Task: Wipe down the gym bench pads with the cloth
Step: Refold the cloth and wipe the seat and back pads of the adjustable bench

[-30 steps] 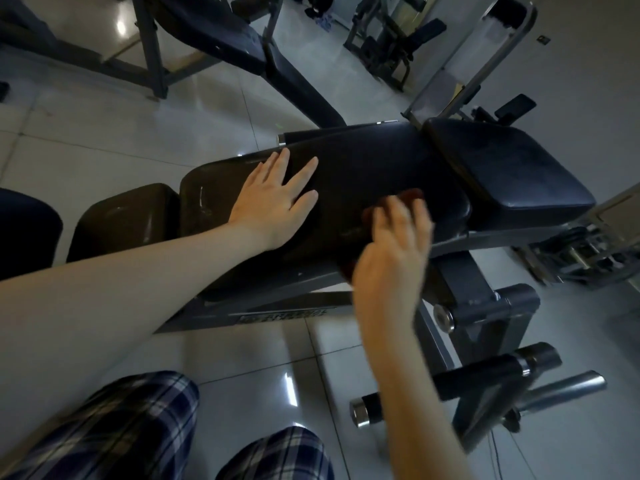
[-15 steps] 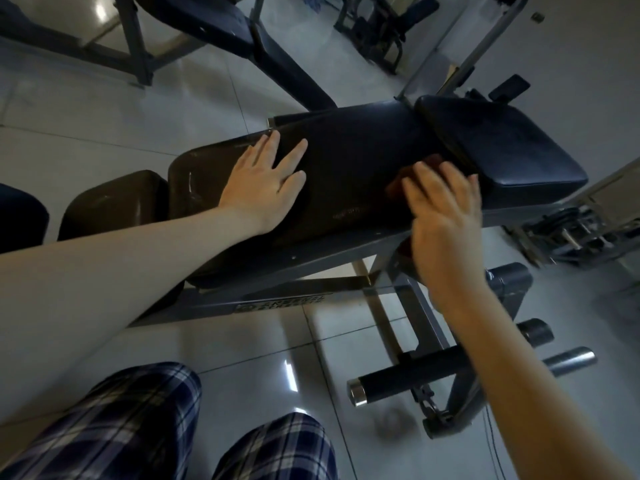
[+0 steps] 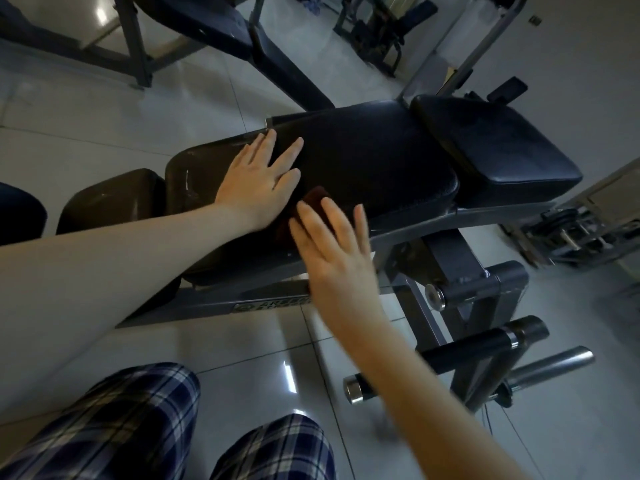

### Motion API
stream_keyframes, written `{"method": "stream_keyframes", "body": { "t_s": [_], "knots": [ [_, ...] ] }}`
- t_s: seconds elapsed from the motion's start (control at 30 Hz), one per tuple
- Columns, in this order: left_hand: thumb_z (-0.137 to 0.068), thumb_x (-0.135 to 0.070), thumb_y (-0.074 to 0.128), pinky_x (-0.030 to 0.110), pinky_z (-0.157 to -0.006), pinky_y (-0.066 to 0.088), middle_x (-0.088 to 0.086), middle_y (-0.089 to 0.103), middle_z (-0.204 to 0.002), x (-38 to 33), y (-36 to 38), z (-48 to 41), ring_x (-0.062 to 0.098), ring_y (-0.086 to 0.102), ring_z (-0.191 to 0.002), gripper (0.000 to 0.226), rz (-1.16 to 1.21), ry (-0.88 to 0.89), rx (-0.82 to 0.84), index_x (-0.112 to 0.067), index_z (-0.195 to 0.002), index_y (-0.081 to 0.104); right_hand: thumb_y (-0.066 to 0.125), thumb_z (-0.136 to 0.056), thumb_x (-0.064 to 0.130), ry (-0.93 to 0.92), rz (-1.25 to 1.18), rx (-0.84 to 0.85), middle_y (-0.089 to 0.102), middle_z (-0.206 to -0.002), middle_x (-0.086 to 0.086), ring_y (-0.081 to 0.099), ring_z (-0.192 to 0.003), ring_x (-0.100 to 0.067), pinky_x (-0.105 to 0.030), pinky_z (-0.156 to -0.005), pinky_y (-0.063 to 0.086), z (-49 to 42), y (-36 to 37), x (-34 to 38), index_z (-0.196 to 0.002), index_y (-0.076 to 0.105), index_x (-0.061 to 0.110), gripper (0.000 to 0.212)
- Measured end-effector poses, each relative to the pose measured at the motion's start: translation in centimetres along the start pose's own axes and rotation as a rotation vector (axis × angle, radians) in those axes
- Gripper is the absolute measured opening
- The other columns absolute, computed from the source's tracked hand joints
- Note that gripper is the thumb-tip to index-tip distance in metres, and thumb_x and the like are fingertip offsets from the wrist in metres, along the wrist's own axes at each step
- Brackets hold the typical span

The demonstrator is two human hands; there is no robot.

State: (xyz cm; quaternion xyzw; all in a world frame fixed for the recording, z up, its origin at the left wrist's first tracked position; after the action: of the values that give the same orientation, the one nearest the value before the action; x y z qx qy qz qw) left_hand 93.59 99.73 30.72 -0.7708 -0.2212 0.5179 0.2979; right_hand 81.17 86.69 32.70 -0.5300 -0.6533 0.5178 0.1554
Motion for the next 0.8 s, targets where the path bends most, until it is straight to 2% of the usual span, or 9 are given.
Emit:
{"method": "stream_keyframes", "body": {
  "t_s": [0.07,0.2,0.27,0.37,0.47,0.53,0.6,0.73,0.8],
  "knots": [
    [-0.107,-0.044,0.016,0.032,-0.120,-0.005,0.008,0.000,-0.166,0.1,0.0,0.0,0.021,-0.003,-0.152,0.051,-0.012,0.012,0.006,-0.035,-0.157,0.011,0.056,-0.080,0.000,-0.029,0.096,0.020,0.050,-0.142,-0.014,0.038,-0.137,-0.037,-0.060,-0.115,0.013,-0.1,-1.4,-4.3,-0.131,0.057,0.007,0.051],
    [-0.107,-0.045,0.015,0.030,-0.119,-0.007,0.007,-0.001,-0.166,0.1,0.0,0.0,0.020,-0.004,-0.152,0.051,-0.025,-0.007,0.009,-0.036,-0.157,0.011,0.046,-0.090,0.006,0.202,0.181,-0.010,0.051,-0.141,-0.014,0.036,-0.137,-0.039,-0.064,-0.115,0.012,-0.1,-3.8,-11.5,-0.128,0.059,0.005,0.040],
    [-0.107,-0.045,0.016,0.030,-0.119,-0.007,0.006,-0.001,-0.166,0.0,0.0,0.0,0.020,-0.004,-0.152,0.051,-0.024,-0.006,0.003,-0.036,-0.157,0.011,0.038,-0.094,0.011,0.352,0.139,-0.068,0.051,-0.141,-0.014,0.035,-0.137,-0.038,-0.065,-0.115,0.017,-0.3,-3.6,-11.7,-0.125,0.061,0.004,0.039],
    [-0.107,-0.045,0.016,0.031,-0.119,-0.006,0.007,0.000,-0.166,0.0,0.0,0.1,0.020,-0.003,-0.152,0.051,-0.006,-0.004,0.003,-0.036,-0.157,0.012,0.033,-0.095,0.011,0.534,0.026,-0.217,0.054,-0.138,-0.017,0.039,-0.134,-0.041,-0.065,-0.108,0.032,-1.3,-1.7,-7.4,-0.118,0.064,-0.002,0.040],
    [-0.106,-0.044,0.016,0.032,-0.119,-0.005,0.008,0.000,-0.166,-0.1,0.1,0.1,0.020,-0.003,-0.152,0.052,-0.011,0.004,0.001,-0.035,-0.157,0.012,0.040,-0.094,0.008,0.461,-0.072,-0.274,0.055,-0.137,-0.015,0.039,-0.135,-0.037,-0.058,-0.116,0.020,-1.3,0.7,-0.7,-0.115,0.066,0.000,0.034],
    [-0.107,-0.042,0.018,0.031,-0.119,-0.006,0.007,0.000,-0.166,-0.1,0.1,-0.1,0.020,-0.004,-0.152,0.050,0.001,-0.010,0.005,-0.036,-0.157,0.012,0.047,-0.092,0.008,0.368,-0.122,-0.224,0.053,-0.140,-0.012,0.034,-0.138,-0.032,-0.052,-0.119,0.011,-0.7,1.6,3.2,-0.119,0.064,0.003,0.033],
    [-0.108,-0.041,0.020,0.031,-0.119,-0.005,0.007,0.001,-0.166,-0.1,0.1,-0.1,0.019,-0.003,-0.152,0.050,0.004,-0.022,-0.006,-0.035,-0.157,0.013,0.047,-0.090,0.010,0.259,-0.129,-0.146,0.053,-0.140,-0.012,0.032,-0.138,-0.032,-0.052,-0.119,0.011,-0.2,1.7,4.3,-0.122,0.063,0.003,0.036],
    [-0.108,-0.042,0.018,0.030,-0.118,-0.006,0.008,0.000,-0.166,0.1,0.1,0.0,0.020,-0.003,-0.152,0.050,-0.004,0.014,-0.004,-0.035,-0.157,0.012,0.043,-0.088,0.007,-0.022,0.001,0.012,0.051,-0.142,-0.012,0.035,-0.137,-0.035,-0.058,-0.117,0.011,-0.1,-0.3,-1.7,-0.127,0.060,0.008,0.042],
    [-0.107,-0.044,0.016,0.028,-0.117,-0.007,0.008,0.000,-0.166,0.3,0.1,0.1,0.020,-0.004,-0.152,0.051,-0.008,0.023,-0.003,-0.035,-0.157,0.011,0.052,-0.087,0.002,0.006,0.102,-0.007,0.052,-0.140,-0.014,0.039,-0.135,-0.037,-0.060,-0.116,0.013,-0.4,-1.6,-6.5,-0.126,0.060,0.007,0.040]
  ]
}}
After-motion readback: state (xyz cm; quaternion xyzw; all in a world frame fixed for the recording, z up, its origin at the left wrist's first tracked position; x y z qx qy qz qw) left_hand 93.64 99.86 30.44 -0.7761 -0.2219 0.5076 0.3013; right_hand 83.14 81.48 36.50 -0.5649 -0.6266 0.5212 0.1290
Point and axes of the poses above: each hand's wrist, its own z-axis away from the middle knuckle, its own y-axis out of the palm, x = y × z, the point moved 2 cm from there along -z, towards the middle knuckle
